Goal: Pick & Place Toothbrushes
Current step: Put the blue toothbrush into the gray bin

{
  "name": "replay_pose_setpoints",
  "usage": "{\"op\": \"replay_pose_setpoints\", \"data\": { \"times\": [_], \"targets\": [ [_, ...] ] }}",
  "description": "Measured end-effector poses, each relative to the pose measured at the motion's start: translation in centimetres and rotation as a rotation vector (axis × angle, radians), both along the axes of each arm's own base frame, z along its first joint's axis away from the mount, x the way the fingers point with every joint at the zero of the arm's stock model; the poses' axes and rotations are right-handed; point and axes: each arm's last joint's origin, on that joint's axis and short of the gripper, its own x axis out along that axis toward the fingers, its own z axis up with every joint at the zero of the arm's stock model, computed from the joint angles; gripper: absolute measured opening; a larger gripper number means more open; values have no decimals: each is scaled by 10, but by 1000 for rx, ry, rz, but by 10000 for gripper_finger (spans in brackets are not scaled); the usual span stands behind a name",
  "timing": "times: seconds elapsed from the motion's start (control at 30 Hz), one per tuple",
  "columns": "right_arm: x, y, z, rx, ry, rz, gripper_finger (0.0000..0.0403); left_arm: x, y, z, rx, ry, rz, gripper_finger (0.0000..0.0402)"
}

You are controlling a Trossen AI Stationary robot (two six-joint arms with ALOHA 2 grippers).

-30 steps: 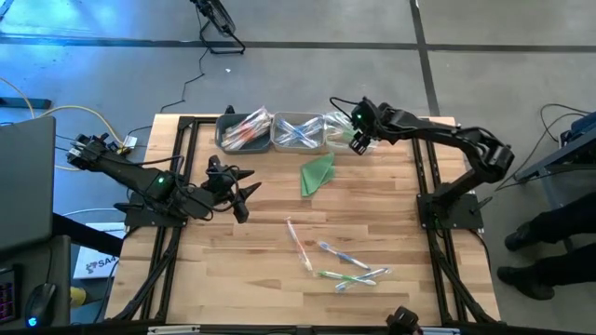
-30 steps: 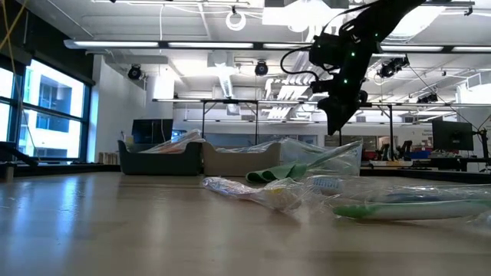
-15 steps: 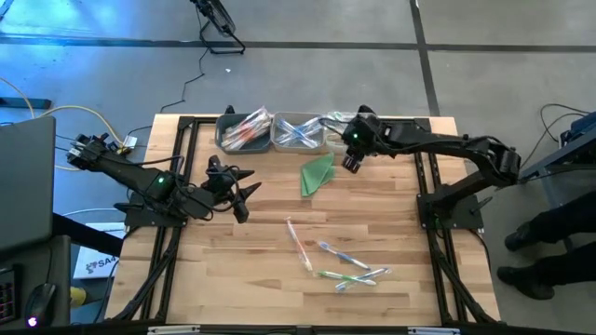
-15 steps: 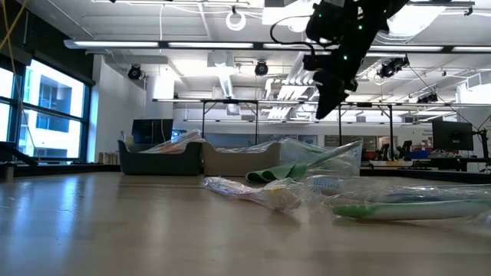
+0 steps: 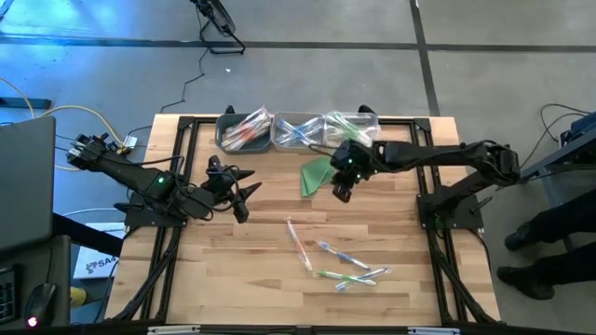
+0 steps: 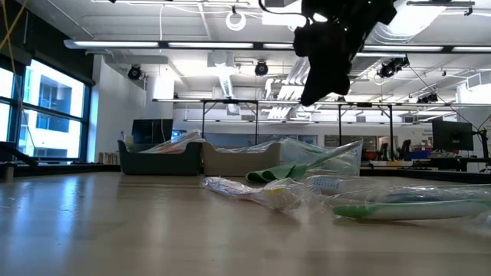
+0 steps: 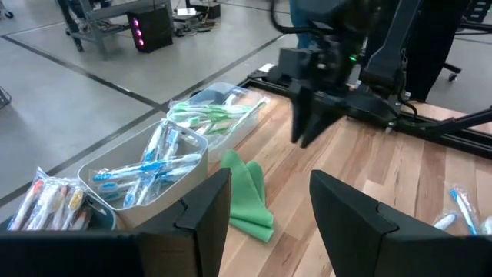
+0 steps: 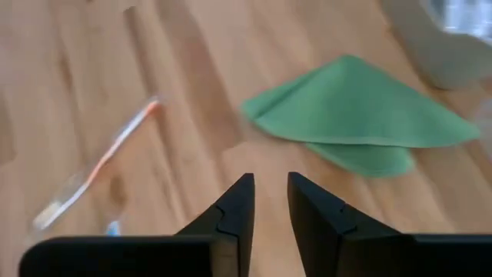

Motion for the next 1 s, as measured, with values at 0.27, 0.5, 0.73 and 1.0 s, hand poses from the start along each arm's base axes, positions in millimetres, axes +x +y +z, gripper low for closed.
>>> {"op": "replay_pose_setpoints", "data": {
  "times": [0.27, 0.5, 0.73, 1.0],
  "targets": [
    [5, 49, 0, -7, -1, 164, 61, 0, -1, 0, -15, 6, -32, 175],
    [4, 85, 0, 38, 1, 228, 55, 1, -2, -1, -33, 15, -72, 175],
    [0, 109, 0, 140, 15, 171, 54, 1, -2, -1, -30, 20, -81, 175],
    [-6, 132, 0, 260, 39, 110, 54, 2, -5, -2, -63, 36, -159, 175]
  ]
}}
